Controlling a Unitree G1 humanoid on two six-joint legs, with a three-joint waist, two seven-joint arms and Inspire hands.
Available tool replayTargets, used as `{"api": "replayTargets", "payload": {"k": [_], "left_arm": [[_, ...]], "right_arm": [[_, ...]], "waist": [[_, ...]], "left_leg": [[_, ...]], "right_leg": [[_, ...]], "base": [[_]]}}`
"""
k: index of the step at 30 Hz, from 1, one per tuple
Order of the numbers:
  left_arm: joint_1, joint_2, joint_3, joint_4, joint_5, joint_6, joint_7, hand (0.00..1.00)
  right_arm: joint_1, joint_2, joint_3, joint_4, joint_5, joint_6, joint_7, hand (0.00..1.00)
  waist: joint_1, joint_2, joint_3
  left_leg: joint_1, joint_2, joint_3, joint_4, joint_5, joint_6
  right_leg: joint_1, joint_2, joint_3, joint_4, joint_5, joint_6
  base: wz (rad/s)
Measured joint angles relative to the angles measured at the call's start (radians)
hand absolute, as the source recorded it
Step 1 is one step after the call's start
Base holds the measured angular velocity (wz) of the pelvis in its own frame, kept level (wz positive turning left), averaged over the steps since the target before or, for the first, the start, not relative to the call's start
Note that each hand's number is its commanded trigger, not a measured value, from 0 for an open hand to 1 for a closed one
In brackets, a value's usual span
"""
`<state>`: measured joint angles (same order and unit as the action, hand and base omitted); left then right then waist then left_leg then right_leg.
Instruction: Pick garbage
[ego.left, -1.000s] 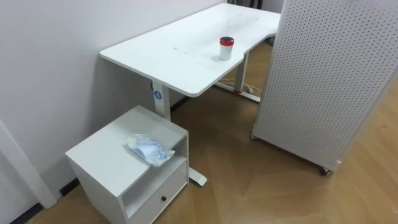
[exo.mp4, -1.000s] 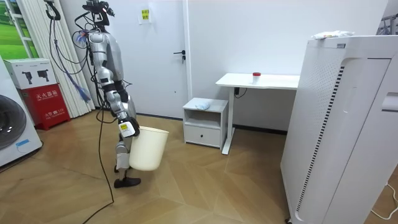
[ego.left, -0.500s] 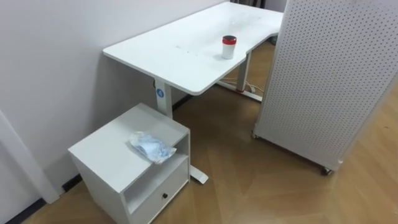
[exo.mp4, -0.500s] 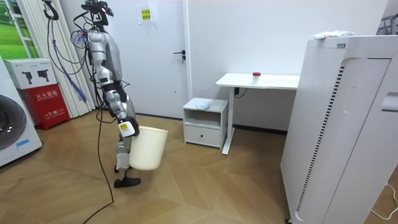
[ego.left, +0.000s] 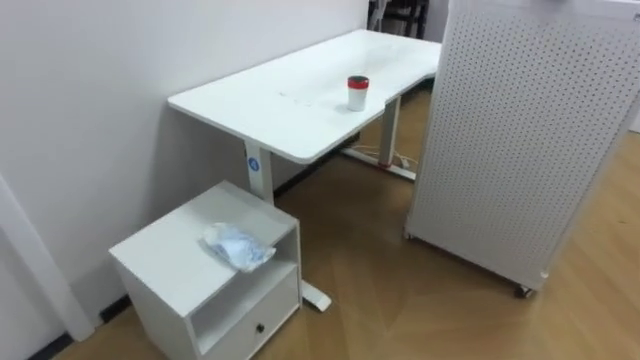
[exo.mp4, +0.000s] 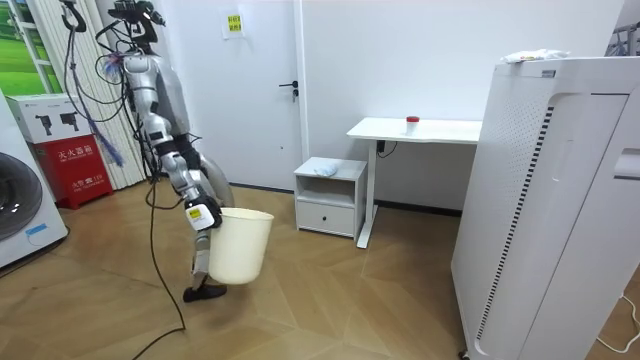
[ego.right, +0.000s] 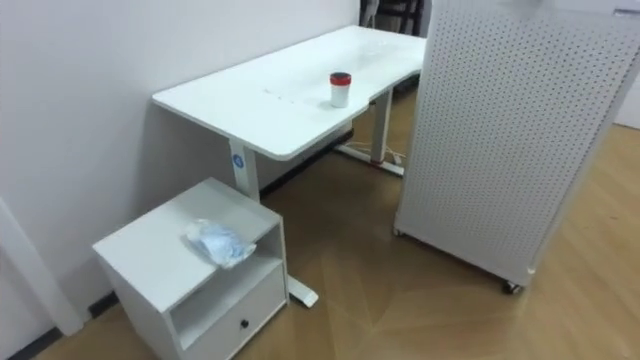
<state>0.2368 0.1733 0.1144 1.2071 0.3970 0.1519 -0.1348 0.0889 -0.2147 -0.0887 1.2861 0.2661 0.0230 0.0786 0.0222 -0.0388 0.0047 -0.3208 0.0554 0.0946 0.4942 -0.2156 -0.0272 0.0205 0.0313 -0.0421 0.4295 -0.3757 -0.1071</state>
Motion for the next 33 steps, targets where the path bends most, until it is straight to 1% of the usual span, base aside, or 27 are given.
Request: {"api": "replayTargets", "payload": {"k": [1, 2, 3, 5, 6, 8, 10, 11, 12, 13, 14, 15, 16, 18, 19, 20, 22, 23, 24, 25, 27, 28, 29, 30, 31, 32, 33], "left_arm": [[0.005, 0.001, 0.0, 0.0, 0.0, 0.001, 0.003, 0.0], [0.012, 0.002, 0.0, 0.001, -0.001, 0.001, 0.007, 0.0], [0.012, 0.001, 0.0, 0.0, -0.001, -0.003, 0.008, 0.0], [0.016, 0.001, 0.0, -0.004, -0.002, -0.017, 0.011, 0.0], [0.007, 0.001, 0.003, -0.011, -0.003, -0.027, 0.016, 0.0], [-0.006, 0.001, 0.003, -0.023, -0.005, -0.035, 0.02, 0.0], [-0.01, 0.0, 0.002, -0.024, -0.029, -0.049, 0.026, 0.0], [-0.014, -0.003, 0.003, -0.021, -0.049, -0.053, 0.026, 0.0], [-0.033, -0.003, 0.001, -0.02, -0.054, -0.057, 0.025, 0.0], [-0.045, -0.003, 0.001, -0.019, -0.054, -0.059, 0.027, 0.0], [-0.069, -0.003, -0.001, -0.018, -0.067, -0.067, 0.036, 0.0], [-0.089, -0.005, -0.002, -0.016, -0.09, -0.069, 0.04, 0.0], [-0.093, -0.004, -0.002, -0.013, -0.091, -0.069, 0.041, 0.0], [-0.122, 0.002, -0.014, -0.01, -0.107, -0.071, 0.059, 0.0], [-0.125, 0.005, -0.021, -0.011, -0.112, -0.072, 0.063, 0.0], [-0.143, 0.008, -0.026, -0.01, -0.119, -0.079, 0.07, 0.0], [-0.163, 0.011, -0.04, -0.019, -0.131, -0.092, 0.094, 0.0], [-0.165, 0.011, -0.043, -0.028, -0.131, -0.103, 0.112, 0.0], [-0.168, 0.016, -0.063, -0.031, -0.131, -0.114, 0.134, 0.0], [-0.169, 0.017, -0.068, -0.031, -0.131, -0.119, 0.146, 0.0], [-0.175, 0.017, -0.082, -0.031, -0.136, -0.134, 0.17, 0.0], [-0.177, 0.017, -0.086, -0.03, -0.151, -0.139, 0.174, 0.0], [-0.185, 0.018, -0.097, -0.03, -0.172, -0.147, 0.182, 0.0], [-0.191, 0.017, -0.107, -0.03, -0.179, -0.156, 0.188, 0.0], [-0.193, 0.017, -0.115, -0.03, -0.188, -0.158, 0.189, 0.0], [-0.198, 0.015, -0.127, -0.03, -0.19, -0.161, 0.191, 0.0], [-0.203, 0.012, -0.133, -0.031, -0.189, -0.17, 0.193, 0.0]], "right_arm": [[0.003, 0.001, 0.001, 0.0, 0.0, 0.0, -0.003, 1.0], [0.011, 0.001, 0.001, 0.0, 0.0, 0.001, -0.006, 1.0], [0.023, -0.001, -0.001, 0.001, -0.001, 0.001, -0.017, 1.0], [0.039, -0.003, -0.007, 0.004, -0.002, 0.0, -0.029, 1.0], [0.04, -0.004, -0.012, 0.008, -0.002, -0.001, -0.034, 1.0], [0.04, -0.004, -0.011, 0.004, -0.004, -0.003, -0.042, 1.0], [0.042, -0.005, -0.01, -0.001, -0.024, -0.001, -0.053, 1.0], [0.042, -0.009, -0.01, -0.006, -0.032, 0.0, -0.058, 1.0], [0.05, -0.012, -0.01, -0.013, -0.032, 0.001, -0.064, 1.0], [0.049, -0.013, -0.01, -0.012, -0.032, 0.003, -0.067, 1.0], [0.041, -0.015, -0.01, -0.011, -0.033, 0.003, -0.072, 1.0], [0.02, -0.016, -0.004, -0.012, -0.038, 0.002, -0.079, 1.0], [0.014, -0.015, -0.002, -0.013, -0.04, 0.0, -0.079, 1.0], [-0.011, -0.014, 0.01, -0.02, -0.038, 0.0, -0.079, 1.0], [-0.015, -0.014, 0.008, -0.026, -0.038, -0.001, -0.079, 1.0], [-0.018, -0.014, 0.008, -0.039, -0.038, -0.004, -0.08, 1.0], [-0.019, -0.015, 0.01, -0.047, -0.039, -0.016, -0.081, 1.0], [-0.021, -0.014, 0.018, -0.052, -0.034, -0.027, -0.078, 1.0], [-0.022, -0.014, 0.028, -0.071, -0.031, -0.028, -0.076, 1.0], [-0.022, -0.014, 0.028, -0.081, -0.026, -0.03, -0.077, 1.0], [-0.022, -0.014, 0.029, -0.098, 0.0, -0.043, -0.083, 1.0], [-0.02, -0.013, 0.031, -0.102, 0.008, -0.044, -0.084, 1.0], [-0.018, -0.011, 0.036, -0.106, 0.021, -0.044, -0.088, 1.0], [-0.021, -0.005, 0.037, -0.106, 0.038, -0.048, -0.09, 1.0], [-0.022, -0.002, 0.041, -0.106, 0.042, -0.052, -0.09, 1.0], [-0.022, 0.002, 0.056, -0.105, 0.043, -0.06, -0.088, 1.0], [-0.023, 0.007, 0.066, -0.099, 0.043, -0.067, -0.091, 1.0]], "waist": [[0.002, -0.001, -0.0004], [0.0, -0.002, 0.0], [-0.015, -0.005, -0.0034], [-0.029, -0.015, -0.0112], [-0.028, -0.023, -0.009], [-0.019, -0.019, -0.0021], [-0.018, -0.022, 0.0053], [-0.017, -0.002, -0.0013], [-0.02, -0.001, -0.0102], [-0.017, -0.001, -0.0105], [-0.016, -0.006, -0.004], [-0.013, -0.007, -0.0028], [-0.015, -0.007, -0.003], [-0.015, -0.02, -0.0017], [-0.017, -0.024, 0.0], [-0.023, -0.03, 0.0037], [-0.02, -0.029, 0.0033], [-0.015, -0.015, -0.0015], [-0.013, -0.009, 0.0], [-0.013, -0.002, 0.0037], [-0.017, 0.019, 0.0069], [-0.018, 0.022, 0.0069], [-0.024, 0.023, 0.0063], [-0.024, 0.021, 0.006], [-0.025, 0.019, 0.0055], [-0.032, 0.018, 0.0037], [-0.048, 0.018, -0.0018]], "left_leg": [[-0.013, 0.0, 0.001, -0.031, 0.044, 0.004], [-0.022, -0.001, 0.002, -0.083, 0.116, 0.006], [-0.017, -0.007, 0.008, -0.106, 0.172, 0.021], [-0.002, -0.033, 0.019, -0.103, 0.181, 0.049], [-0.001, -0.035, 0.031, -0.075, 0.161, 0.056], [-0.014, -0.03, 0.038, -0.006, 0.124, 0.063], [-0.043, -0.027, 0.054, 0.096, 0.086, 0.076], [-0.05, -0.028, 0.062, 0.114, 0.045, 0.079], [-0.043, -0.028, 0.065, 0.102, 0.009, 0.079], [-0.041, -0.033, 0.073, 0.097, -0.007, 0.078], [-0.046, -0.04, 0.099, 0.104, -0.029, 0.089], [-0.046, -0.05, 0.111, 0.108, -0.041, 0.097], [-0.043, -0.055, 0.115, 0.109, -0.047, 0.102], [-0.02, -0.088, 0.116, 0.102, -0.067, 0.119], [-0.01, -0.099, 0.116, 0.095, -0.07, 0.124], [0.01, -0.115, 0.117, 0.089, -0.077, 0.136], [0.039, -0.122, 0.113, 0.07, -0.091, 0.144], [0.065, -0.121, 0.098, 0.042, -0.093, 0.147], [0.087, -0.117, 0.09, 0.012, -0.091, 0.145], [0.097, -0.111, 0.087, 0.002, -0.09, 0.145], [0.116, -0.084, 0.065, -0.022, -0.091, 0.14], [0.118, -0.078, 0.055, -0.028, -0.09, 0.138], [0.126, -0.071, 0.041, -0.045, -0.086, 0.13], [0.136, -0.068, 0.031, -0.065, -0.082, 0.123], [0.142, -0.068, 0.025, -0.073, -0.08, 0.119], [0.148, -0.067, 0.0, -0.081, -0.08, 0.108], [0.153, -0.063, -0.023, -0.089, -0.077, 0.094]], "right_leg": [[0.002, -0.004, 0.0, 0.0, -0.002, 0.002], [0.015, -0.009, 0.005, -0.007, -0.007, 0.012], [0.036, -0.015, 0.005, -0.03, -0.015, 0.023], [0.06, -0.04, -0.001, -0.059, -0.021, 0.039], [0.076, -0.049, -0.008, -0.078, -0.014, 0.051], [0.105, -0.056, -0.016, -0.112, -0.001, 0.07], [0.149, -0.066, -0.009, -0.149, -0.001, 0.07], [0.17, -0.066, -0.008, -0.157, -0.004, 0.074], [0.158, -0.071, -0.016, -0.14, -0.02, 0.086], [0.145, -0.079, -0.017, -0.122, -0.037, 0.091], [0.118, -0.099, -0.018, -0.08, -0.067, 0.102], [0.097, -0.116, -0.022, -0.036, -0.076, 0.117], [0.089, -0.123, -0.032, -0.009, -0.077, 0.119], [0.03, -0.174, -0.083, 0.173, -0.071, 0.142], [0.013, -0.19, -0.09, 0.228, -0.061, 0.158], [-0.024, -0.214, -0.104, 0.328, -0.025, 0.172], [-0.07, -0.231, -0.112, 0.444, 0.064, 0.164], [-0.103, -0.228, -0.113, 0.499, 0.145, 0.163], [-0.143, -0.23, -0.11, 0.547, 0.153, 0.163], [-0.164, -0.229, -0.112, 0.555, 0.133, 0.162], [-0.255, -0.205, -0.124, 0.485, 0.064, 0.155], [-0.271, -0.197, -0.125, 0.434, 0.056, 0.153], [-0.293, -0.183, -0.119, 0.307, 0.056, 0.151], [-0.304, -0.178, -0.118, 0.162, 0.068, 0.147], [-0.304, -0.174, -0.115, 0.087, 0.086, 0.147], [-0.302, -0.156, -0.099, -0.006, 0.173, 0.156], [-0.289, -0.144, -0.102, -0.035, 0.215, 0.153]], "base": [[-0.33], [-0.09], [0.05], [0.11], [-0.04], [-0.15], [-0.22], [0.0], [0.17], [0.22], [0.0], [-0.05], [0.0], [0.18], [0.35], [0.37], [0.2], [0.0], [0.0], [-0.06], [0.12], [0.35], [0.36], [0.29], [0.35], [0.54], [0.5]]}}
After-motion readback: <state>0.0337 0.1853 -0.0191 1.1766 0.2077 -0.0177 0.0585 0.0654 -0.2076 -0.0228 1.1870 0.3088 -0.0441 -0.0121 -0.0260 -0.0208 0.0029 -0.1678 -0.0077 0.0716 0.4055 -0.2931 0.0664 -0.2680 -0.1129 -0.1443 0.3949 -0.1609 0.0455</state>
